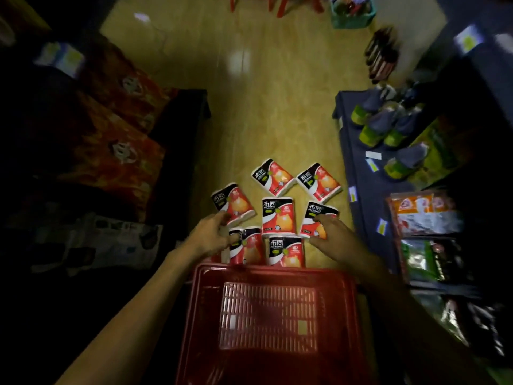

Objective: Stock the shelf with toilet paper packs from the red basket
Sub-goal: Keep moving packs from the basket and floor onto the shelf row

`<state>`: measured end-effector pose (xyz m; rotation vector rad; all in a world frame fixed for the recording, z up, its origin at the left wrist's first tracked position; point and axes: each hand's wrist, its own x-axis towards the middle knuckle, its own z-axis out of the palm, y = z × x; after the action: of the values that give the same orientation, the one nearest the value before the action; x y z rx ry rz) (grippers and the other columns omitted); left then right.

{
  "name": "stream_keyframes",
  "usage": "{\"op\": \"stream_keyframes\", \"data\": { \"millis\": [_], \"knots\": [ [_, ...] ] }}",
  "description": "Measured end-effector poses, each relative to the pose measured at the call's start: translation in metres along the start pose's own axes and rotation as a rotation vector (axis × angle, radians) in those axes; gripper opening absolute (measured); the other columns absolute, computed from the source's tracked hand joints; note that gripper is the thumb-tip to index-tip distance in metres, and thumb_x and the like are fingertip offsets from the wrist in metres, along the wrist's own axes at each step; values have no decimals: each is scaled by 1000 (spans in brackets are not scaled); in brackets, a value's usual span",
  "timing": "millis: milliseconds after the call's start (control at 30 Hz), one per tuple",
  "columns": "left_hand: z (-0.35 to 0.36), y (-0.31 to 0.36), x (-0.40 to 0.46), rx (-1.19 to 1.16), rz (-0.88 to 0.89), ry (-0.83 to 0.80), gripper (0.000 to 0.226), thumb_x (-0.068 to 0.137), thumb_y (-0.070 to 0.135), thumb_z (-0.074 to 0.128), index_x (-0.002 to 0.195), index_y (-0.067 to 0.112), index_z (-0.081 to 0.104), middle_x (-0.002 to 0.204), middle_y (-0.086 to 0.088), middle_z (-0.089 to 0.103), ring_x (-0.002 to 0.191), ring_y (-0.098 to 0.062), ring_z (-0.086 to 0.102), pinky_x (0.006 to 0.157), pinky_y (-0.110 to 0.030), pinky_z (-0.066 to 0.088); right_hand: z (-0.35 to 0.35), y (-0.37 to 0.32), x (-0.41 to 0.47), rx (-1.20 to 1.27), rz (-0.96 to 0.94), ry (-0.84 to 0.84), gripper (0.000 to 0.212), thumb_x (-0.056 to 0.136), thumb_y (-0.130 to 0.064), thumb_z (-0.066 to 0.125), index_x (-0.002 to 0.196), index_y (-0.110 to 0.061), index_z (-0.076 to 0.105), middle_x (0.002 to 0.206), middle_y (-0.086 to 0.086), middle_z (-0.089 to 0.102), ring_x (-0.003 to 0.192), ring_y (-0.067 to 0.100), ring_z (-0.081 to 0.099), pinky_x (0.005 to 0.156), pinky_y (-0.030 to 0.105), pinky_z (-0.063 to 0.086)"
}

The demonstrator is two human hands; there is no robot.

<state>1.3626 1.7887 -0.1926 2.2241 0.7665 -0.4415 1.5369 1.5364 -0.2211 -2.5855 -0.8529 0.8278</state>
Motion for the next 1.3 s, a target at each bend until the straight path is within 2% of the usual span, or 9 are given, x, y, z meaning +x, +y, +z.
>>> {"op": "stream_keyframes", "data": {
  "millis": [267, 400, 567, 733, 833, 967, 1133, 1200, 1300],
  "knots": [
    [123, -89, 158, -64, -58, 1, 74, 82, 29, 75, 145, 14, 39, 135, -12, 54, 119, -28, 55, 85, -24, 40, 115, 78, 118, -12, -19, -36, 54, 85, -35, 63, 133, -15, 46, 135, 11, 50, 123, 27, 48, 99, 39, 44],
    [161, -126, 211, -46, -167, -53, 79, 79, 27, 78, 144, 14, 36, 142, -15, 48, 127, -32, 48, 100, -35, 42, 144, 99, 156, -35, -45, -47, 54, 86, -35, 62, 134, -18, 45, 137, 10, 48, 120, 25, 50, 96, 38, 45],
    [189, -161, 245, -43, -332, -142, 101, 65, 30, 87, 147, 27, 29, 146, -13, 42, 130, -35, 43, 104, -44, 43, 157, 112, 183, -35, -65, -33, 52, 86, -38, 62, 133, -20, 46, 138, 8, 49, 115, 25, 56, 94, 39, 48],
    [200, -169, 266, -39, -342, -191, 88, 87, 32, 69, 153, 32, 12, 155, -14, 27, 134, -40, 37, 101, -46, 42, 163, 121, 193, -28, -48, -41, 53, 85, -42, 63, 131, -21, 47, 135, 8, 52, 112, 24, 56, 93, 40, 48],
    [205, -168, 270, 3, -347, -197, 85, 89, 33, 65, 152, 37, 8, 152, -17, 30, 129, -42, 41, 99, -51, 46, 166, 126, 193, -40, -39, -49, 53, 86, -40, 63, 133, -19, 47, 133, 9, 54, 112, 24, 56, 92, 37, 48],
    [205, -166, 269, 55, -318, -177, 77, 90, 30, 64, 151, 26, 16, 151, -17, 31, 131, -41, 41, 102, -51, 44, 168, 131, 191, -32, -19, -48, 53, 86, -37, 63, 133, -19, 47, 135, 9, 54, 115, 25, 56, 93, 39, 49],
    [203, -172, 263, -20, -272, -139, 54, 85, 23, 70, 130, 20, 39, 130, -16, 51, 102, -29, 55, 78, -38, 52, 172, 136, 189, -24, -5, -54, 50, 87, -33, 62, 133, -18, 47, 132, 10, 55, 113, 24, 56, 94, 38, 48],
    [199, -172, 260, -62, -255, -100, 49, 83, 22, 72, 122, 19, 43, 127, -16, 53, 103, -30, 55, 84, -42, 54, 173, 138, 188, -17, 3, -61, 50, 87, -33, 62, 132, -18, 48, 130, 10, 57, 110, 24, 58, 93, 38, 49],
    [190, -168, 252, -118, -245, -37, 63, 80, 18, 77, 134, 14, 44, 130, -16, 54, 112, -33, 56, 94, -39, 50, 173, 139, 185, -13, 17, -77, 48, 87, -33, 63, 131, -18, 49, 128, 10, 59, 108, 24, 59, 92, 38, 50]
  ]
}}
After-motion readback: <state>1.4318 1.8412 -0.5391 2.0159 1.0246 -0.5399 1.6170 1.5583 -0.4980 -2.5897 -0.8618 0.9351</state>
